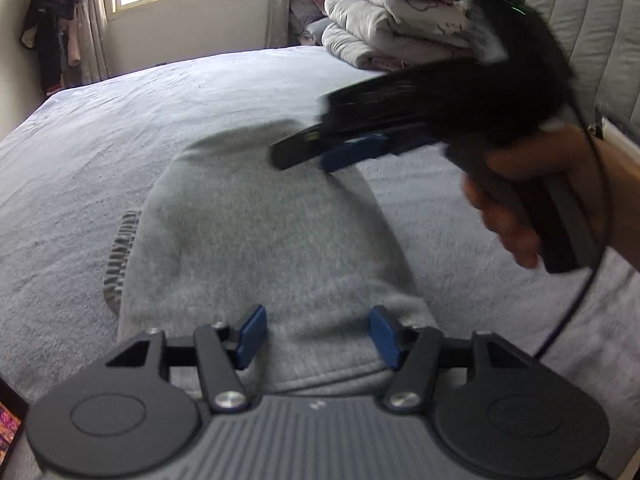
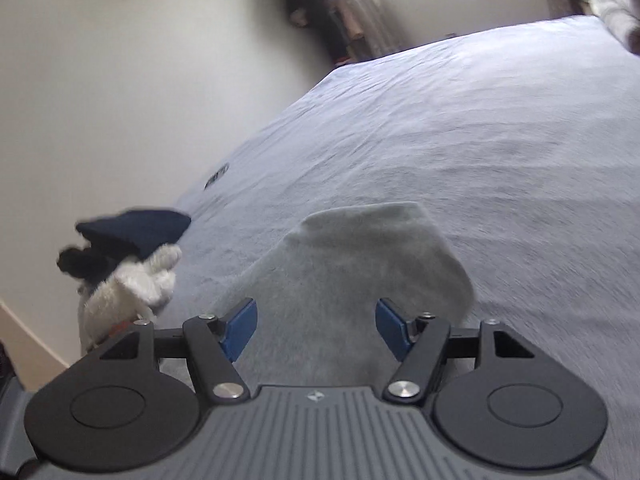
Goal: Fold clothes
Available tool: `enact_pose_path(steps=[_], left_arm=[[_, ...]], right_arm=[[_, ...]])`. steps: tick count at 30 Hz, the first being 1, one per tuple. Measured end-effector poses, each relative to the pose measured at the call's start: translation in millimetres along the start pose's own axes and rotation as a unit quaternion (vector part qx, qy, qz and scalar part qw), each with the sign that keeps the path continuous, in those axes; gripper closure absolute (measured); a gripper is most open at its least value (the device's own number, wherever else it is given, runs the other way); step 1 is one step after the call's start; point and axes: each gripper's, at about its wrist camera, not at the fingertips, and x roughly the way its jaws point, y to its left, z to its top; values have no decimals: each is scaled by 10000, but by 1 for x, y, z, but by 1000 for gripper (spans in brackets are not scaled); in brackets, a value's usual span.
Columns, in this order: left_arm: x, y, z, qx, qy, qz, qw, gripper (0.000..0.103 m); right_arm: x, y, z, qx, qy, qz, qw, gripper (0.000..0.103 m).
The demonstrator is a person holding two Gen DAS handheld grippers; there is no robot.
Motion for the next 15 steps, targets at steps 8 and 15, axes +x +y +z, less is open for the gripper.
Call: enact_pose_path(steps=[8,15], left_arm=[[5,10,1,-369,192,-100,9991,42],[1,9,0,-447,183,-161,9987,41]], right_arm=[[53,-21,10,-598,169,-929,9937,29],[60,-49,5,-44,111,-882,9960,5]])
